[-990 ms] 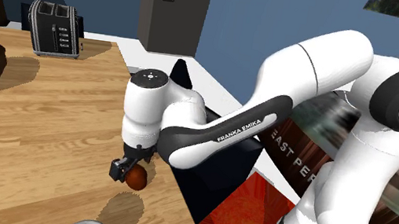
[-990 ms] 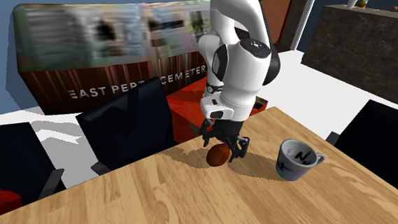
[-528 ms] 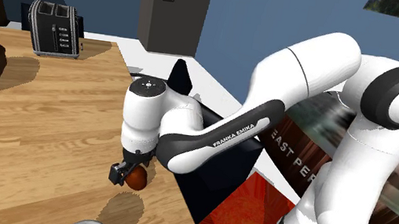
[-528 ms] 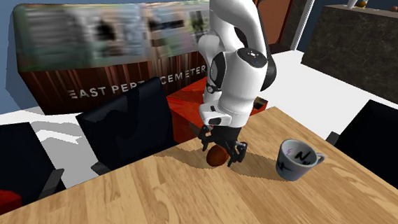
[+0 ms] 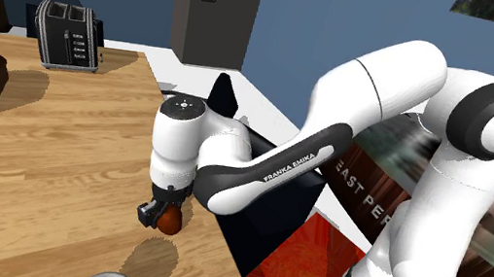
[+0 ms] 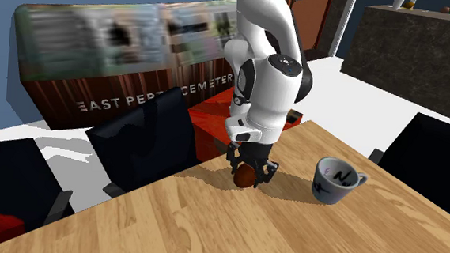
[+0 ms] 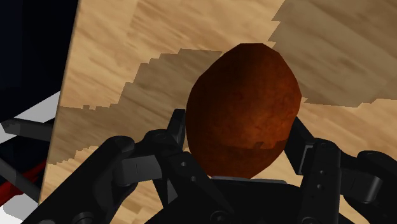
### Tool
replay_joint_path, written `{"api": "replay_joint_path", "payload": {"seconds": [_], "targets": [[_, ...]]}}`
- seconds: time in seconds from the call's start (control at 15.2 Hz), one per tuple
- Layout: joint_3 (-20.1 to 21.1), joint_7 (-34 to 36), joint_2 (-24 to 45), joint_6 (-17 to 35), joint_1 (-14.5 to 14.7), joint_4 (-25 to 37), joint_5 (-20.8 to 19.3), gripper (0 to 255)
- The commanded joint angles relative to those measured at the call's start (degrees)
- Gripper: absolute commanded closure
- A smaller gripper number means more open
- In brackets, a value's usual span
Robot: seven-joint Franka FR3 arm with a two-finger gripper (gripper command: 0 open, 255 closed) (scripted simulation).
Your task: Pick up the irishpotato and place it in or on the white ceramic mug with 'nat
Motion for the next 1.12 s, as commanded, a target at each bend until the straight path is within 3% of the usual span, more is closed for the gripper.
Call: {"api": "replay_joint_path", "payload": {"seconds": [0.0,0.26,1.06], "targets": [[0.0,0.0,0.0,0.0,0.0,0.0,0.0,255],[0.0,0.0,0.0,0.0,0.0,0.0,0.0,255],[1.0,-4.1,-5.5,-7.8,-0.8,3.5,4.9,255]]}}
